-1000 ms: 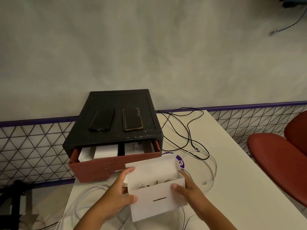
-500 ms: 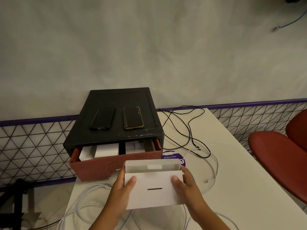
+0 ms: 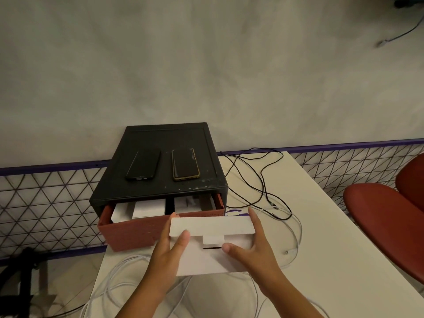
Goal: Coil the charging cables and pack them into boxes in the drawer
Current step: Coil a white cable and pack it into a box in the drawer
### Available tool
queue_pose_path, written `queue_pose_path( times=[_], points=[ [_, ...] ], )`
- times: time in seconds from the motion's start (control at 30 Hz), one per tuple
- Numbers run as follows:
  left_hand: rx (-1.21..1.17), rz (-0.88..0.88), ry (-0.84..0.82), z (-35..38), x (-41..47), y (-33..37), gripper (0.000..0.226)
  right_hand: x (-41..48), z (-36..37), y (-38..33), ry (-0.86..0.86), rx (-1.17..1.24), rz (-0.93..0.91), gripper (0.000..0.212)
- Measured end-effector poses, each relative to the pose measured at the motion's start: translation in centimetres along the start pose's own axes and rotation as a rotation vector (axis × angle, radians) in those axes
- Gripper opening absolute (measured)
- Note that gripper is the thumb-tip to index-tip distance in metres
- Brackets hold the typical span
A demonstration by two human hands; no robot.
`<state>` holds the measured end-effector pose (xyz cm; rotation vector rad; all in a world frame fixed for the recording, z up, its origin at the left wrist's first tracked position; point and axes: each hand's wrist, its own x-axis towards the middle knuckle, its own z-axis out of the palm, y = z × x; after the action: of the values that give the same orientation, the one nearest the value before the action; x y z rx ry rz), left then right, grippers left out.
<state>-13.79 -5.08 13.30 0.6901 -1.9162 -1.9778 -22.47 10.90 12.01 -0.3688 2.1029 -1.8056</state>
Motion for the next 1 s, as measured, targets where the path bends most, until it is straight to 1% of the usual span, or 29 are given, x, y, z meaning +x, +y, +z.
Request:
queue_pose_path(
  times=[0.03, 0.07, 0.17, 0.23, 0.33, 0.47, 0.67, 0.87, 1.0],
  points=[
    [0.018, 0.01, 0.003, 0.1, 0.0, 0.2, 0.042, 0.0, 0.0, -0.2, 0.027, -0.018, -0.021, 0.113],
    [0.026, 0.019, 0.005, 0.1, 0.0, 0.4, 0.042, 0.1, 0.0, -0.4, 0.059, -0.036, -0.045, 0.109],
    [0.062, 0.028, 0.005, 0.3, -0.1, 0.8, 0.045, 0.2, 0.0, -0.9, 0.125, -0.087, -0.094, 0.086],
    [0.08, 0.029, 0.004, 0.4, -0.1, 1.1, 0.047, 0.2, -0.1, -1.0, 0.143, -0.111, -0.104, 0.081],
    [0.104, 0.033, 0.008, 0.5, -0.1, 1.5, 0.051, 0.2, -0.1, -1.4, 0.171, -0.153, -0.121, 0.082],
    [0.123, 0.039, 0.021, 0.8, -0.1, 1.8, 0.053, 0.2, -0.1, -1.6, 0.169, -0.219, -0.132, 0.076],
    [0.123, 0.027, 0.046, 0.9, 0.0, 1.5, 0.054, 0.2, -0.3, -1.8, 0.163, -0.284, -0.147, 0.085],
    [0.112, 0.052, 0.063, 1.0, 0.0, 1.6, 0.044, 0.3, -0.4, -1.7, 0.129, -0.303, -0.16, 0.086],
    [0.114, 0.073, 0.08, 1.0, 0.0, 1.3, 0.031, 0.6, -0.4, -1.4, 0.109, -0.327, -0.185, 0.074]
  ],
)
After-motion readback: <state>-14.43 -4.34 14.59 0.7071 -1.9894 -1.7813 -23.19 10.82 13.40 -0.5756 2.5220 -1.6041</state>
